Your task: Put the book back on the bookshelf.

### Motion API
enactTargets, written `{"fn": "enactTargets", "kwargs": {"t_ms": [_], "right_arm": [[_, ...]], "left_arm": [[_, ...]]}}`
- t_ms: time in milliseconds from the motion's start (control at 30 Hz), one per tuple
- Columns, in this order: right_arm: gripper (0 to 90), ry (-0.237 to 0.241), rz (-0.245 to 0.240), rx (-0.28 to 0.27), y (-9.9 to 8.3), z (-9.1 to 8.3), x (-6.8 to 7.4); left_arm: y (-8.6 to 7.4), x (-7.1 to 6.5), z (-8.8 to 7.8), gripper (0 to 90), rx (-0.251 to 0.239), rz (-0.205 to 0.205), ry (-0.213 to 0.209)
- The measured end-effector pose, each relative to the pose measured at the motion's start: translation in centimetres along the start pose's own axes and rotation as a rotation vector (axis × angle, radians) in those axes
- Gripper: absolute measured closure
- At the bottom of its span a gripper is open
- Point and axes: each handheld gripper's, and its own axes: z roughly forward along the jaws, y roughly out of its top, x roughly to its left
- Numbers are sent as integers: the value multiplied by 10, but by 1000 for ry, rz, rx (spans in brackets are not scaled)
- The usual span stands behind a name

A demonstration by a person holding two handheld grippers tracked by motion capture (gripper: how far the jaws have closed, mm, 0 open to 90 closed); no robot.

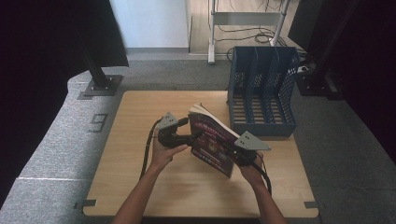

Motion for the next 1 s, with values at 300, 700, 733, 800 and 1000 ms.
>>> {"fn": "enactTargets", "kwargs": {"t_ms": [300, 700, 733, 800, 1000], "right_arm": [[815, -15, -3, -8, 1, 2, 4], [816, -40, 12, -24, 4, 0, 4], [815, -43, 14, -25, 4, -1, 3], [816, -48, 18, -30, 4, -1, 3], [815, -53, 29, -39, 6, -2, 1]], "left_arm": [[-20, 0, -6, 191, 33, 0, 20], [-44, 1, -14, 192, 55, -13, 38], [-47, 1, -14, 193, 54, -14, 42], [-51, 2, -16, 204, 50, -9, 58], [-59, 6, -19, 203, 55, -34, 55]]}}
